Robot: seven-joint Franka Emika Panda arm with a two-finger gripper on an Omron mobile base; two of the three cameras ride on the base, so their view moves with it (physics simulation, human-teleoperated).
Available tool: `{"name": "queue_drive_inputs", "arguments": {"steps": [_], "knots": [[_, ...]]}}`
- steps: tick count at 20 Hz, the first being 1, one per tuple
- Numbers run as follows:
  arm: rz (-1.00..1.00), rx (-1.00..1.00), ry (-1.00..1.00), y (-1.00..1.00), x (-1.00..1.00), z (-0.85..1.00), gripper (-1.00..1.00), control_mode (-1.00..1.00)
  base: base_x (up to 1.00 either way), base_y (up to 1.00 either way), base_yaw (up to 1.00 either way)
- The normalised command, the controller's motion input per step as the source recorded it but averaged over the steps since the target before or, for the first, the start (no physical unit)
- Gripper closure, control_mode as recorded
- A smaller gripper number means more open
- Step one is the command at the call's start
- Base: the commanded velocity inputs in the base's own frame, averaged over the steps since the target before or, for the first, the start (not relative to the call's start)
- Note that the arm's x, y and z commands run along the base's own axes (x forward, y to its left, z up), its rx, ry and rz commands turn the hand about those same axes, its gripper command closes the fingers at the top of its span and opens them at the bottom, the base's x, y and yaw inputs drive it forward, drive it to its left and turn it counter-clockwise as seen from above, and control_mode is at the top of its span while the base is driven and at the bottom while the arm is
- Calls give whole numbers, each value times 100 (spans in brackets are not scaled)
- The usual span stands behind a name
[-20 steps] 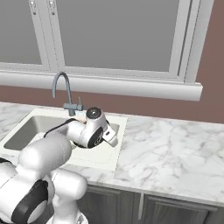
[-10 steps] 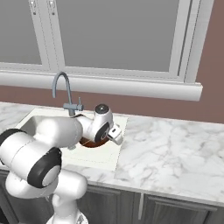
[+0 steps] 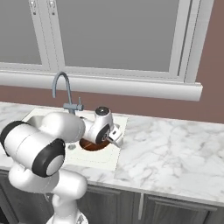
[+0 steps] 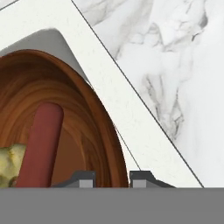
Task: Dump the squash and hot dog from the bowl so the bowl can be washed. Place the bowl in the sink after clearing the leftovers.
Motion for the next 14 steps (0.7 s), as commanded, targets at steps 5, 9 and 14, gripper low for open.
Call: {"name": "queue_drive_inputs", "arguments": {"steps": [5,9,14], "knots": [[0,-11,0,0,10,-29,100,-100,0,0,0],[0,-11,0,2,15,-12,100,-100,0,0,0],[0,-9,0,8,14,-12,100,-100,0,0,0]]}}
